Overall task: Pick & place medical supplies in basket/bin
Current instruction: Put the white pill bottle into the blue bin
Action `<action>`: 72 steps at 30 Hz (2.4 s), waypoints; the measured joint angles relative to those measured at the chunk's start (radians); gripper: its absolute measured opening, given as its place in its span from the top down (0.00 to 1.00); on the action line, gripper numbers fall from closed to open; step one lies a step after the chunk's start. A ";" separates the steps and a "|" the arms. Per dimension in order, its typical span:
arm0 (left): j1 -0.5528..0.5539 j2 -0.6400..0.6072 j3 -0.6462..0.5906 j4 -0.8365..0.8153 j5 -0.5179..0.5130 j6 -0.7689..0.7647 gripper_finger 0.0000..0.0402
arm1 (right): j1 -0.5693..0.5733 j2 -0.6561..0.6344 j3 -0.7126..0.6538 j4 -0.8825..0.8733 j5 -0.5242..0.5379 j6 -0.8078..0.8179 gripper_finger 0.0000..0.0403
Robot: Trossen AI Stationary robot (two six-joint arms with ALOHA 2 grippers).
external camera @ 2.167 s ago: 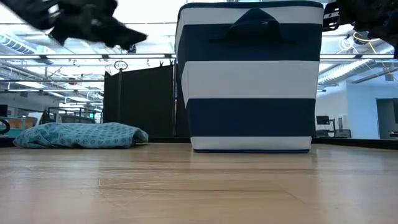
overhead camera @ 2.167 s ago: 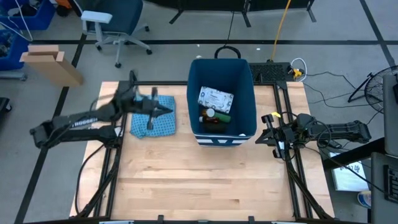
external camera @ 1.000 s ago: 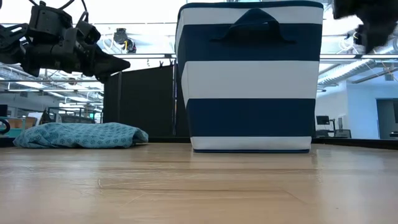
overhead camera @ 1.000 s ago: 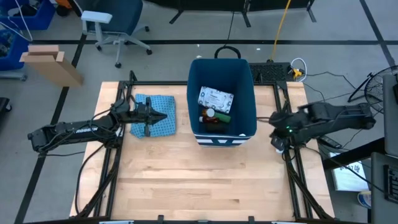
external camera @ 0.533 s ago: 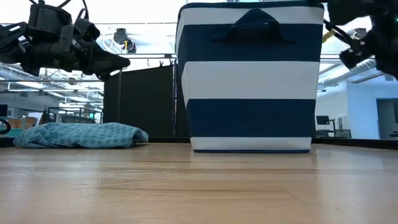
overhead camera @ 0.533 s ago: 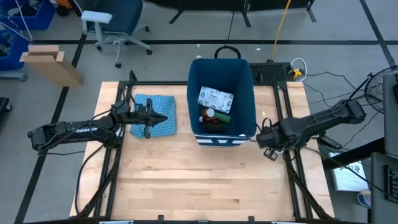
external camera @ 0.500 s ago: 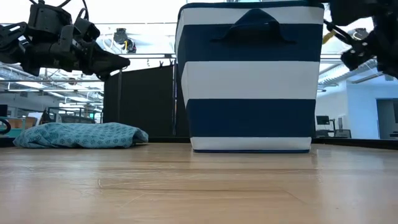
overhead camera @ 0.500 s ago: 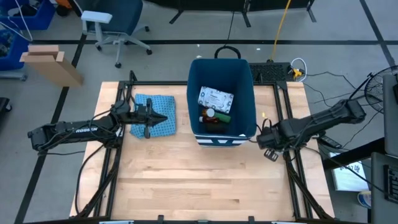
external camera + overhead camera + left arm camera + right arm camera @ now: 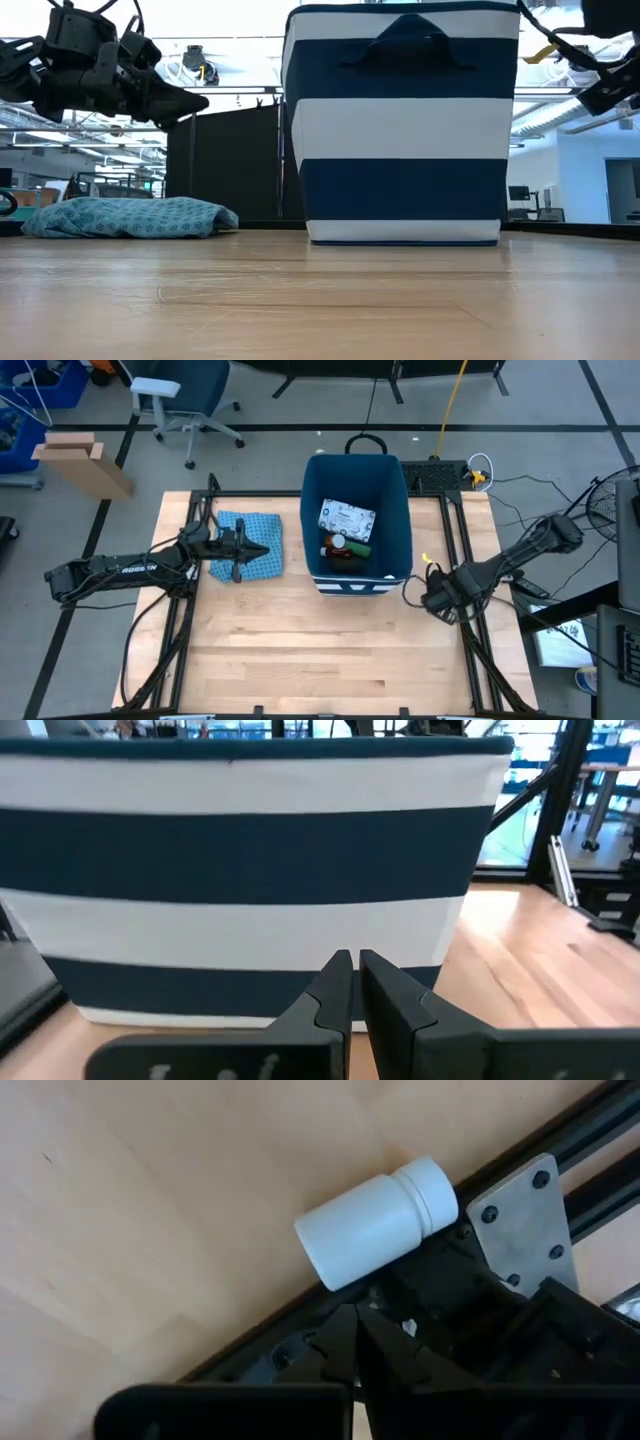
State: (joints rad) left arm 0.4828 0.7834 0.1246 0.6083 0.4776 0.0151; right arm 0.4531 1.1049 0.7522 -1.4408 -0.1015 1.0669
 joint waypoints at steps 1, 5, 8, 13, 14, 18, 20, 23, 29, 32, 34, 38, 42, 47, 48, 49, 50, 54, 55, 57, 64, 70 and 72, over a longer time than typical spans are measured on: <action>0.000 0.000 0.000 -0.001 0.000 -0.015 0.94 | 0.012 0.003 0.000 0.001 -0.002 0.001 1.00; 0.000 0.000 0.000 -0.017 0.000 -0.060 0.94 | 0.049 0.007 -0.001 0.016 -0.008 0.007 1.00; 0.000 0.000 0.000 -0.031 0.000 -0.066 0.94 | 0.059 0.007 -0.002 0.034 -0.010 0.013 1.00; 0.000 0.000 0.000 -0.040 -0.008 -0.060 0.94 | 0.059 0.005 -0.002 0.063 -0.060 0.041 1.00; 0.000 0.000 0.000 -0.040 -0.009 -0.052 0.94 | 0.059 0.006 -0.002 0.063 -0.058 0.042 1.00; 0.000 0.000 0.000 -0.047 -0.009 -0.040 0.94 | 0.060 0.006 -0.002 0.066 -0.053 0.055 1.00; 0.000 0.000 0.000 -0.046 -0.009 -0.039 0.94 | 0.060 0.006 -0.002 0.070 -0.050 0.062 1.00; 0.000 0.000 0.000 -0.053 -0.009 -0.038 0.94 | 0.060 0.006 -0.003 0.081 -0.043 0.076 1.00; 0.000 0.000 0.000 -0.061 -0.062 -0.037 0.94 | 0.060 0.006 -0.004 0.107 -0.038 0.083 1.00; 0.000 0.000 0.000 -0.065 -0.069 -0.037 0.94 | 0.060 0.006 -0.004 0.108 -0.038 0.083 1.00; 0.000 0.000 0.000 -0.068 -0.069 -0.041 0.94 | 0.060 0.006 -0.004 0.109 -0.042 0.082 1.00; 0.000 0.000 0.000 -0.068 -0.069 -0.039 0.94 | 0.060 0.006 -0.004 0.109 -0.050 0.077 1.00; 0.000 0.000 0.000 -0.068 -0.069 -0.039 0.94 | 0.060 0.006 -0.004 0.110 -0.052 0.077 1.00; 0.000 0.000 0.000 -0.068 -0.069 -0.037 0.94 | 0.060 0.006 -0.004 0.112 -0.056 0.076 1.00; 0.000 0.000 0.000 -0.068 -0.069 -0.037 0.94 | 0.060 0.006 -0.004 0.112 -0.056 0.076 1.00; 0.000 0.000 0.000 -0.068 -0.069 -0.037 0.94 | 0.060 0.006 -0.004 0.112 -0.056 0.076 1.00; 0.000 0.000 0.000 -0.067 -0.069 -0.037 0.94 | 0.060 0.006 -0.004 0.112 -0.057 0.076 1.00; 0.000 0.000 0.000 -0.067 -0.069 -0.037 0.94 | 0.060 0.006 -0.004 0.112 -0.058 0.073 1.00; 0.000 0.000 0.000 -0.067 -0.069 -0.037 0.94 | 0.060 0.006 -0.004 0.111 -0.059 0.072 1.00; 0.000 0.000 0.000 -0.067 -0.069 -0.037 0.94 | 0.060 0.006 -0.004 0.111 -0.061 0.070 1.00; 0.000 0.000 0.000 -0.067 -0.068 -0.037 0.94 | 0.060 0.006 -0.004 0.112 -0.060 0.072 1.00; 0.000 0.000 0.000 -0.067 -0.059 -0.039 0.94 | 0.060 0.006 -0.004 0.110 -0.062 0.066 1.00; 0.000 0.000 0.000 -0.067 -0.036 -0.039 0.94 | 0.059 0.006 -0.004 0.106 -0.066 0.053 1.00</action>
State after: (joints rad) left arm 0.4828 0.7834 0.1246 0.5410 0.4418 -0.0242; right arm 0.5126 1.1110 0.7486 -1.3347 -0.1677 1.1201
